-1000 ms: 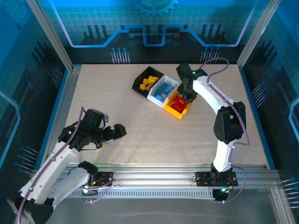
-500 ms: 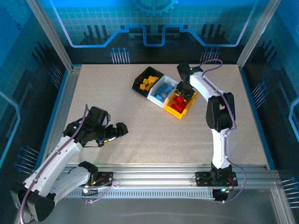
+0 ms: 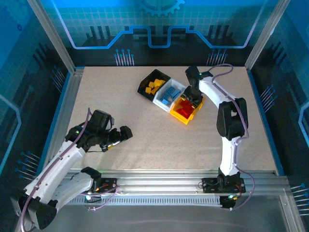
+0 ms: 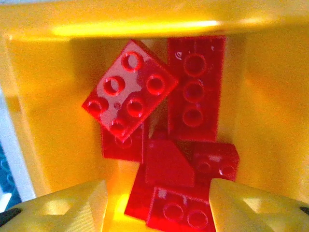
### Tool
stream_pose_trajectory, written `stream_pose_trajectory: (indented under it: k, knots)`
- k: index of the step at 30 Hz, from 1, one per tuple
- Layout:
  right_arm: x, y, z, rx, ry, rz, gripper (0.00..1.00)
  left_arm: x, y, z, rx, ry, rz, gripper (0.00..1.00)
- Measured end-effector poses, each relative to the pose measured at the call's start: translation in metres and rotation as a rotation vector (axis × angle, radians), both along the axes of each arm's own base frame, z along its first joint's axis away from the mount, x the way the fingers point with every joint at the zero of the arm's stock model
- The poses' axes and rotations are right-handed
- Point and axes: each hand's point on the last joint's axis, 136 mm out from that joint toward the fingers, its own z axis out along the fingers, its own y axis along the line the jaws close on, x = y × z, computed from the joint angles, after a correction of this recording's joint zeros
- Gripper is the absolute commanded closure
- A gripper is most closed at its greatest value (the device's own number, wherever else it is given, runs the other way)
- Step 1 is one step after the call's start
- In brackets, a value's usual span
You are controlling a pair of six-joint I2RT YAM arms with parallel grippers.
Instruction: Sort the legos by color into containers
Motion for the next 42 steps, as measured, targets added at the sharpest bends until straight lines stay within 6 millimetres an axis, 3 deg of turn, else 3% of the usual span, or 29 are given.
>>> stream_pose_trajectory:
  k: [6, 17, 24, 30, 37, 42]
  knots:
    - [-0.032, -0.001, 0.032, 0.011, -0.047, 0.003, 0.39, -0.001, -0.001, 0.005, -0.014, -0.022, -0.006, 0.01]
    - [-0.089, 0.024, 0.07, -0.008, -0.146, 0.107, 0.35, -0.005, 0.001, 0.009, -0.024, -0.067, -0.031, 0.01]
    - [-0.116, 0.013, 0.099, -0.071, -0.339, 0.213, 0.29, 0.002, 0.001, 0.007, -0.006, -0.085, -0.053, 0.01]
    - [-0.134, 0.001, 0.12, -0.196, -0.557, 0.375, 0.27, 0.02, -0.002, 0.008, 0.016, -0.11, -0.068, 0.01]
    - [-0.142, -0.01, 0.125, -0.379, -0.723, 0.61, 0.24, 0.049, -0.002, 0.008, 0.046, -0.165, -0.029, 0.01]
    - [-0.138, -0.014, 0.12, -0.508, -0.829, 0.78, 0.17, 0.075, 0.008, 0.024, 0.085, -0.32, 0.036, 0.01]
